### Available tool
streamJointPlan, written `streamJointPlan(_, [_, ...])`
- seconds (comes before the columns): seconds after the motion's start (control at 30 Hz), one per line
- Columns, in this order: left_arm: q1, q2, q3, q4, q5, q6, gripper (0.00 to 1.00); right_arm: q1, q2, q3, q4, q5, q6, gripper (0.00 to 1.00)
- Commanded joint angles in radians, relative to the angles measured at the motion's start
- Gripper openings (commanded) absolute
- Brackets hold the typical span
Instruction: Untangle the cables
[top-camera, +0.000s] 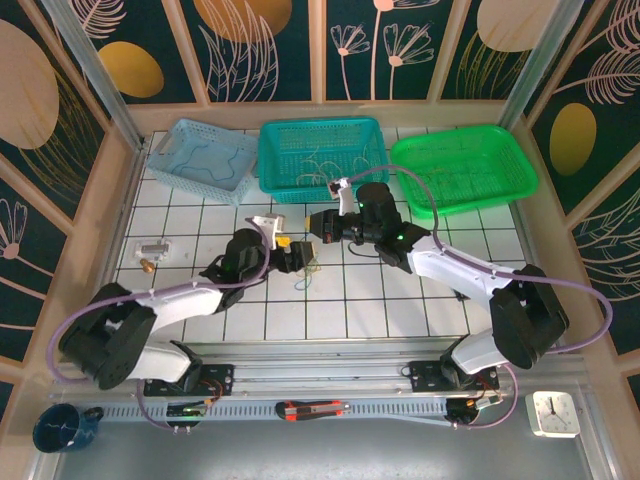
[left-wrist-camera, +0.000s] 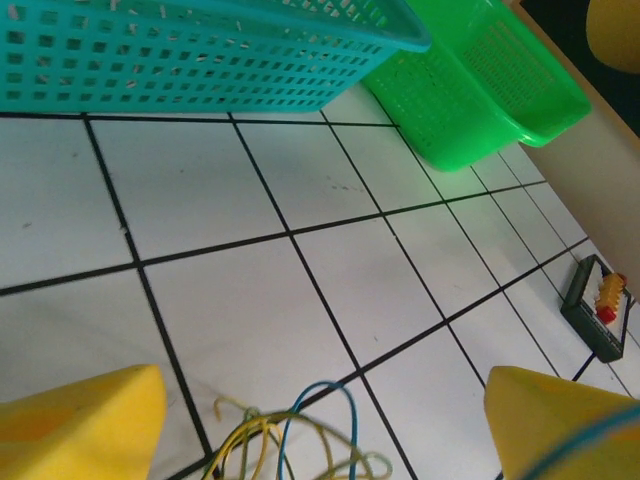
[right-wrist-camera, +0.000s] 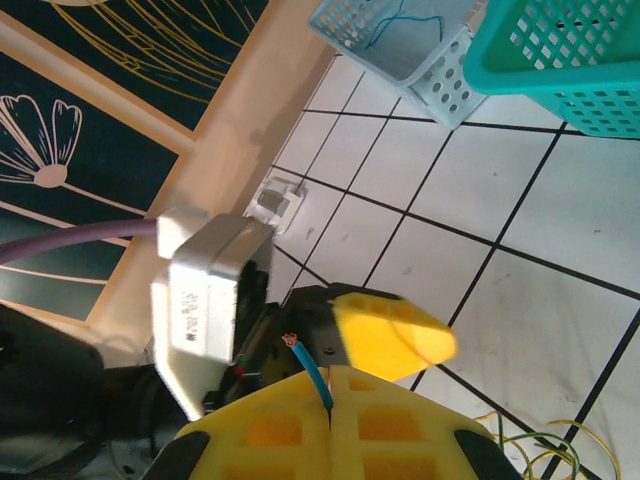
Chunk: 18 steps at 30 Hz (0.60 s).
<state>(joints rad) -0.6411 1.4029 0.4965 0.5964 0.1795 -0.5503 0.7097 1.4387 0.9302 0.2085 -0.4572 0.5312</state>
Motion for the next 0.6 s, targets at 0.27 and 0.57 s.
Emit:
streamJointPlan(0.27, [-0.008, 0.228, 0.035, 0.230, 0.063, -0.028, 0.43, 0.010, -0.082, 0.114, 0.205, -0.123, 0.187, 0.00])
streamJointPlan(0.57, [-0.008, 0.250, -0.063, 0.308, 0.046, -0.059, 0.32, -0.110, -0.123, 0.174, 0.533, -0.175, 0.494, 0.00])
